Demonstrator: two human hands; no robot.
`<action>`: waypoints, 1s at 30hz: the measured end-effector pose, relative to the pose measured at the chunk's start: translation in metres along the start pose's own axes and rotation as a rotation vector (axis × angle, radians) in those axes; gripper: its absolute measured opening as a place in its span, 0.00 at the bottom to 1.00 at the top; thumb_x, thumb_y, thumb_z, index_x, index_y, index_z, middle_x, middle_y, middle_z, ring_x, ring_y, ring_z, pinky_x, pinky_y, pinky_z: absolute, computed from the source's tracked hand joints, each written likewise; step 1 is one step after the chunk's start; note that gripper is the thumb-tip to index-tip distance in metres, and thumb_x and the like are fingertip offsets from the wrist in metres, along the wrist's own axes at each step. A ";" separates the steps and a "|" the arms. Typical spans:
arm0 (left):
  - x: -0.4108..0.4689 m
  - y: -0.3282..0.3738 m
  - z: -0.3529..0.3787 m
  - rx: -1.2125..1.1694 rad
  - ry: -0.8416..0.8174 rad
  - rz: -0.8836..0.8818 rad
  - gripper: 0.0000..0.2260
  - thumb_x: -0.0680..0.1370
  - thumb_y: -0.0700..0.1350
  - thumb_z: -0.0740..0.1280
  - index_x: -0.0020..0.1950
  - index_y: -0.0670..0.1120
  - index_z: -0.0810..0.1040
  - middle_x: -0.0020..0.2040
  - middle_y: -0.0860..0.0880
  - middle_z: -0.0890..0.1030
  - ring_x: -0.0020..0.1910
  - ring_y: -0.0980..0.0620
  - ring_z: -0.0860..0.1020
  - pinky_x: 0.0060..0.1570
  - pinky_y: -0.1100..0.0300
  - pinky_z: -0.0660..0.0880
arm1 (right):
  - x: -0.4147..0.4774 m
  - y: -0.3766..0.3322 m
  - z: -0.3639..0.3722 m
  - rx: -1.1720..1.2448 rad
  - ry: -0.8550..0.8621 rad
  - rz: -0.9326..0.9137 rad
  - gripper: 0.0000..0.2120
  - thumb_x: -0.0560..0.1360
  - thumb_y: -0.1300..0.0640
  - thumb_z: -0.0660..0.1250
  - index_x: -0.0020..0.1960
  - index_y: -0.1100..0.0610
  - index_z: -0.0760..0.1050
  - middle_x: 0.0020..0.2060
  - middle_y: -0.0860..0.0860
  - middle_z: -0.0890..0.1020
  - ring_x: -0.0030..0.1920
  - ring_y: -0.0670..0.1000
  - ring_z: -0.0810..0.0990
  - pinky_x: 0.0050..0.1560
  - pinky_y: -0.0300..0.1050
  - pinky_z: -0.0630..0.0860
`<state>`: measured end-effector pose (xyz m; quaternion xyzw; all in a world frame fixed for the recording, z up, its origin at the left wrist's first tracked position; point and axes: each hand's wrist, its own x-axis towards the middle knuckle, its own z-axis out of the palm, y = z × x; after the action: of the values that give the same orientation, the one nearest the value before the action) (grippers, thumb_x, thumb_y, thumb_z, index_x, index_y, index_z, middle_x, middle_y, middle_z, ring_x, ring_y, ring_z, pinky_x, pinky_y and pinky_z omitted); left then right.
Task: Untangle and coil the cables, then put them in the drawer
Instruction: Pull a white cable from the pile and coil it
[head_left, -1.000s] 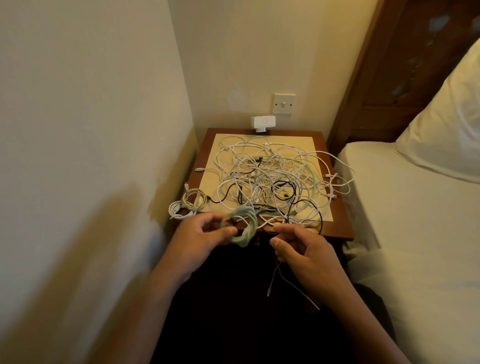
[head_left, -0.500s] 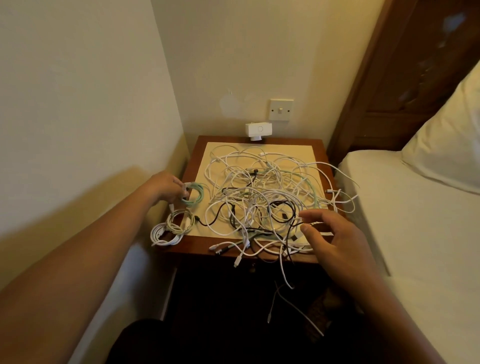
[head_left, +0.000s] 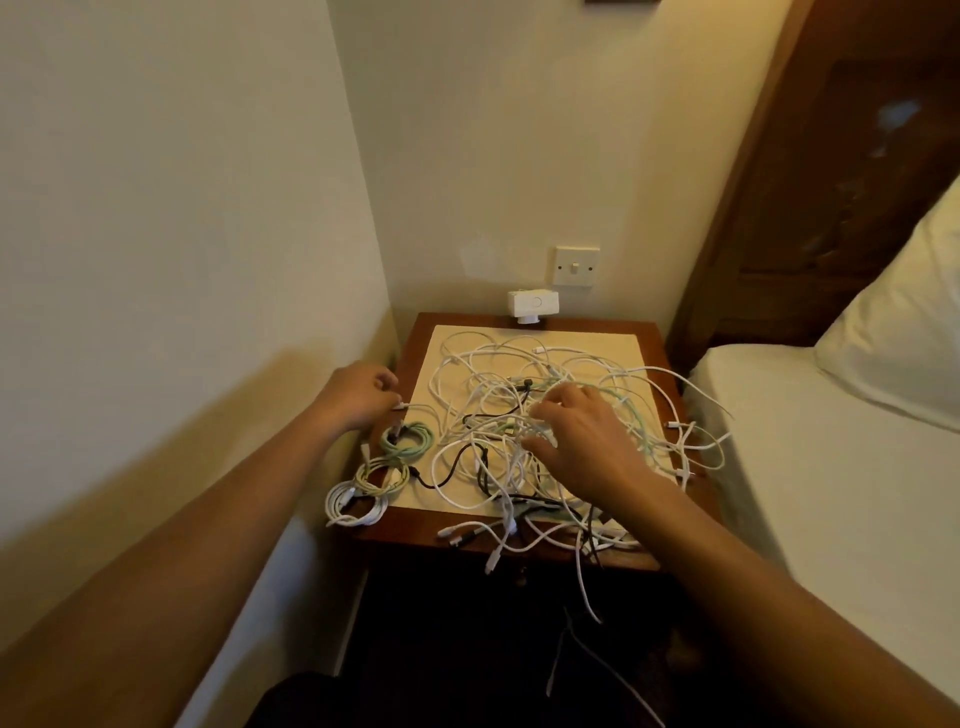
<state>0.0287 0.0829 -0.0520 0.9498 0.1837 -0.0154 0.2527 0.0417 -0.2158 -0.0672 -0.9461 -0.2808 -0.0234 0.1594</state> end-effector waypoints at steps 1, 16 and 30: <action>-0.008 0.006 -0.009 -0.026 0.025 0.030 0.15 0.78 0.46 0.72 0.64 0.47 0.83 0.63 0.45 0.82 0.61 0.46 0.79 0.58 0.56 0.74 | 0.005 -0.001 -0.002 -0.041 -0.008 -0.010 0.14 0.83 0.46 0.64 0.65 0.50 0.80 0.66 0.49 0.76 0.65 0.52 0.69 0.64 0.49 0.70; -0.118 0.115 -0.101 -0.241 0.204 0.455 0.11 0.79 0.47 0.70 0.62 0.52 0.81 0.56 0.53 0.80 0.55 0.54 0.77 0.42 0.66 0.68 | 0.003 -0.020 -0.236 0.374 0.468 -0.022 0.08 0.85 0.55 0.63 0.60 0.55 0.77 0.45 0.48 0.83 0.44 0.44 0.84 0.43 0.37 0.80; -0.158 0.208 -0.111 -0.506 0.379 0.554 0.38 0.77 0.58 0.73 0.80 0.48 0.58 0.73 0.43 0.68 0.65 0.45 0.74 0.61 0.50 0.76 | -0.020 -0.057 -0.352 0.448 0.701 -0.235 0.06 0.83 0.56 0.67 0.58 0.56 0.78 0.48 0.50 0.85 0.49 0.46 0.86 0.51 0.50 0.86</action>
<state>-0.0509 -0.0846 0.1632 0.8573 -0.0372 0.2737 0.4344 0.0101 -0.2921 0.2799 -0.7846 -0.3138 -0.2997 0.4428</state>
